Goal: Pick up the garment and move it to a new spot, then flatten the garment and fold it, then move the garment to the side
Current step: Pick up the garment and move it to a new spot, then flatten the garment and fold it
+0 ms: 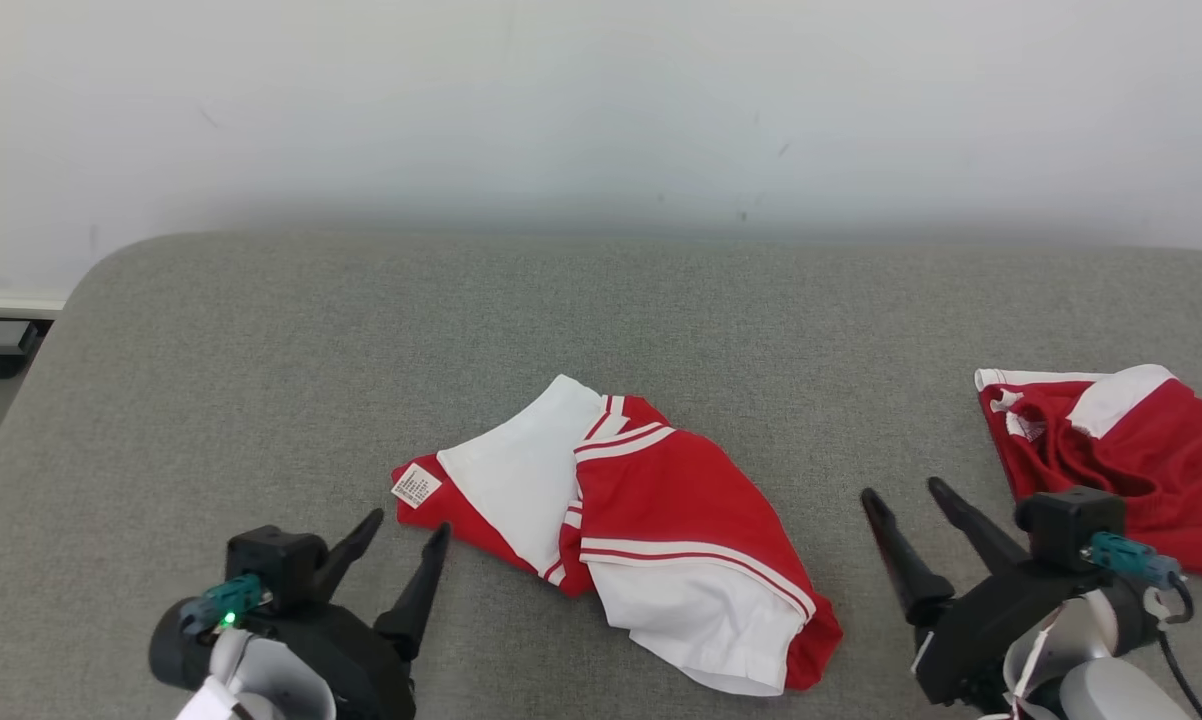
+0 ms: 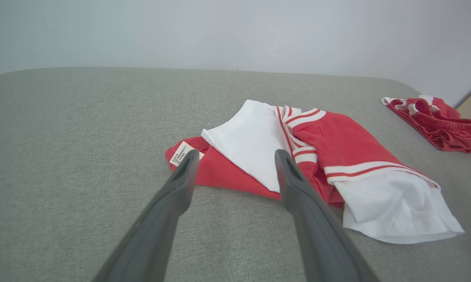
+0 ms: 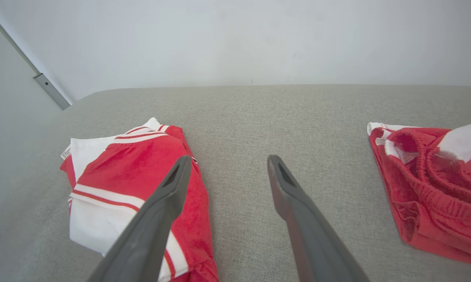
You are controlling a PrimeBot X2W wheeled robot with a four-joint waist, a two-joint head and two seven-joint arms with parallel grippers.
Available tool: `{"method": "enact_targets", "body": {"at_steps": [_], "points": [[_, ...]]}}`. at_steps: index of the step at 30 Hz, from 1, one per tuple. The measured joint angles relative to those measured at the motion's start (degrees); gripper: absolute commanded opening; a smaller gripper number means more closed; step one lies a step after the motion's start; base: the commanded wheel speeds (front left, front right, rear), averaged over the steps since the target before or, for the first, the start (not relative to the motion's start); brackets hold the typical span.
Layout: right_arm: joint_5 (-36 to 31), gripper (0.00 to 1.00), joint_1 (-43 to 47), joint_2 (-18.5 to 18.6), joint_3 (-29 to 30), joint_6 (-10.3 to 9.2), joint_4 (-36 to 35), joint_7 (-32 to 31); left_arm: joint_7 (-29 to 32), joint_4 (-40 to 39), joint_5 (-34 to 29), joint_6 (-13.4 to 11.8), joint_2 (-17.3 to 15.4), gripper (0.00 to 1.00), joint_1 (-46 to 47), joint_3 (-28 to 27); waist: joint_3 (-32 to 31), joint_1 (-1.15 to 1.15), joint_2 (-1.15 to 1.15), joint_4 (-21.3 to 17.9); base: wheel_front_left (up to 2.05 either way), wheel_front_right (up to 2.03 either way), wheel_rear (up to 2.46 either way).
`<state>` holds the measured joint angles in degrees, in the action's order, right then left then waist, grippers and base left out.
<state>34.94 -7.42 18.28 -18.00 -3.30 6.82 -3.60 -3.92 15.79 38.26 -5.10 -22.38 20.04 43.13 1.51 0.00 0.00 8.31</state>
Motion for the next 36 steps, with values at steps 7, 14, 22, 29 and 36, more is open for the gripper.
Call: {"method": "enact_targets", "body": {"at_steps": [7, 14, 22, 29, 36], "points": [[-0.01, 1.00, -1.66, -1.43, -1.49, 0.76, -0.78, -0.58, -1.16, 2.80, 1.85, -0.44, -0.35, 1.00, -1.01, -2.14, 0.39, 0.00, 0.00, -0.26, 0.00, 0.00, 0.00], [-0.11, 1.00, -2.86, -2.03, -2.96, 2.05, -1.48, -1.09, -2.27, 4.36, 2.12, -0.52, -0.20, 1.00, -1.01, -3.16, 1.44, 0.00, 0.01, -1.00, 0.00, 0.00, 0.00], [1.46, 1.00, -2.41, -4.27, -7.49, 5.37, -2.94, -3.27, -7.33, 2.77, 1.48, -1.54, 0.75, 1.00, -2.41, -5.97, 2.18, 0.01, 0.01, 0.11, 0.00, 0.00, 0.00], [-0.34, 1.00, -3.75, -2.74, -11.98, 7.10, -1.29, -8.14, -9.81, -3.37, -1.97, -2.01, 0.73, 1.00, -9.68, -9.95, 1.99, 0.00, 0.00, 1.53, 0.00, 0.00, 0.00], [-1.38, 1.00, -9.40, -1.74, -14.33, 8.13, 0.76, -12.48, -10.26, -7.48, -6.39, -2.01, 3.60, 1.00, -13.35, -16.49, 1.66, 0.00, 0.01, 3.05, 0.00, 0.00, 0.00]]}}
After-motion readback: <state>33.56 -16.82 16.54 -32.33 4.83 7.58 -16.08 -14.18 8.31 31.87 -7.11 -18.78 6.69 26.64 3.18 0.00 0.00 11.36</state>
